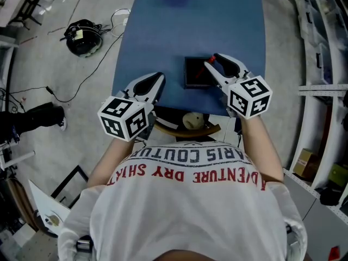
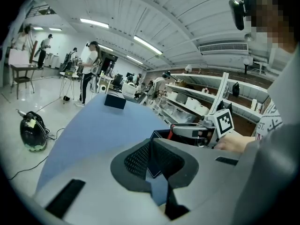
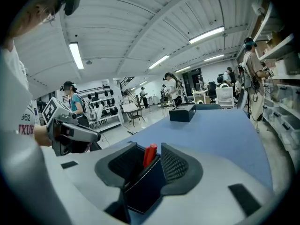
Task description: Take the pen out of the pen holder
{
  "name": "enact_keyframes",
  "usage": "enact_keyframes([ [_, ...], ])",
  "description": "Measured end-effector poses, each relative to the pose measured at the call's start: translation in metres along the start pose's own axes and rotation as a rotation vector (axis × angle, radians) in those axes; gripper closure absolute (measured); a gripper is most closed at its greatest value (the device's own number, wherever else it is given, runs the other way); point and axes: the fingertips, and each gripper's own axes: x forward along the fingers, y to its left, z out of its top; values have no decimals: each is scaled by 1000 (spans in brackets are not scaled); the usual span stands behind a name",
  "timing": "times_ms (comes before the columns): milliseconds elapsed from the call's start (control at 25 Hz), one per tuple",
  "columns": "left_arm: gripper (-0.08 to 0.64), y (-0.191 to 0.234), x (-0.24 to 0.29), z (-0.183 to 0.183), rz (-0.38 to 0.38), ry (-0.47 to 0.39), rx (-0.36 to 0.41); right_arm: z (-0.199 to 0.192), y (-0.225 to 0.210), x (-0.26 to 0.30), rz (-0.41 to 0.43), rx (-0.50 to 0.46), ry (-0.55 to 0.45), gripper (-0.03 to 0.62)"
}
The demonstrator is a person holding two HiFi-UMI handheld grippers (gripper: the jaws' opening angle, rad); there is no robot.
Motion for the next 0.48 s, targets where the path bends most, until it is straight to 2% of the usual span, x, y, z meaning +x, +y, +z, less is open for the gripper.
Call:
enact_keyframes([
  [200,522,3,0,-5,8,6,-5,-1,-3,0,-32,-24,2,478],
  [480,522,3,-1,-4,9,3,-9,3,-3,-2,-56,-61,0,486],
])
